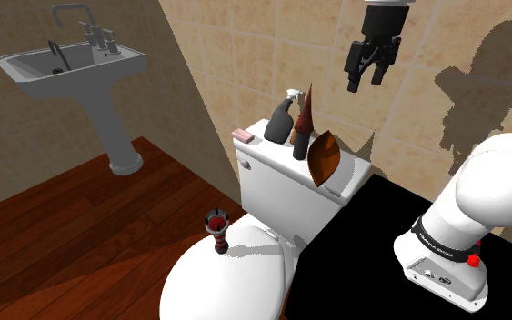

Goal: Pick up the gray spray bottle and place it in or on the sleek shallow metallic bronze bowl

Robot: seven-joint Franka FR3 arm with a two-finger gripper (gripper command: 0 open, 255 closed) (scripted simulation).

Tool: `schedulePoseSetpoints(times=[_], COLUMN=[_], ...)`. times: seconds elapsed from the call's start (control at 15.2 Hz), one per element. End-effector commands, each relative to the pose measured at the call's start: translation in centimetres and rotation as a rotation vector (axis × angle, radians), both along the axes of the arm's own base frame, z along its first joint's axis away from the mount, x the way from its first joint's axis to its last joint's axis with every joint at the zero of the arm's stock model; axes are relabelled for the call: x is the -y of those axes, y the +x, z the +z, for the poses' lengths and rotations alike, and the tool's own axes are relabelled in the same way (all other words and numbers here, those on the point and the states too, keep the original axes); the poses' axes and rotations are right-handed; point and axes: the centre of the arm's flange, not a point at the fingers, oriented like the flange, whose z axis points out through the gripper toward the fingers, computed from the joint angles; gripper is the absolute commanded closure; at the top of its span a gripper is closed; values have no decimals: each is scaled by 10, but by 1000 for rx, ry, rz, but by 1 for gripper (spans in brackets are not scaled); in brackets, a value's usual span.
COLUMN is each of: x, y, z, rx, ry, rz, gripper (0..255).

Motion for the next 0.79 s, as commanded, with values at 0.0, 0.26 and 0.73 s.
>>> schedulePoseSetpoints(times=[0.0,0.26,0.73], x=[0,-15,-30], y=[0,32,93], z=[0,-34,-90], rx=[0,47,131], ry=[0,-49,-136], rz=[0,-109,-300], gripper=[0,0,0])
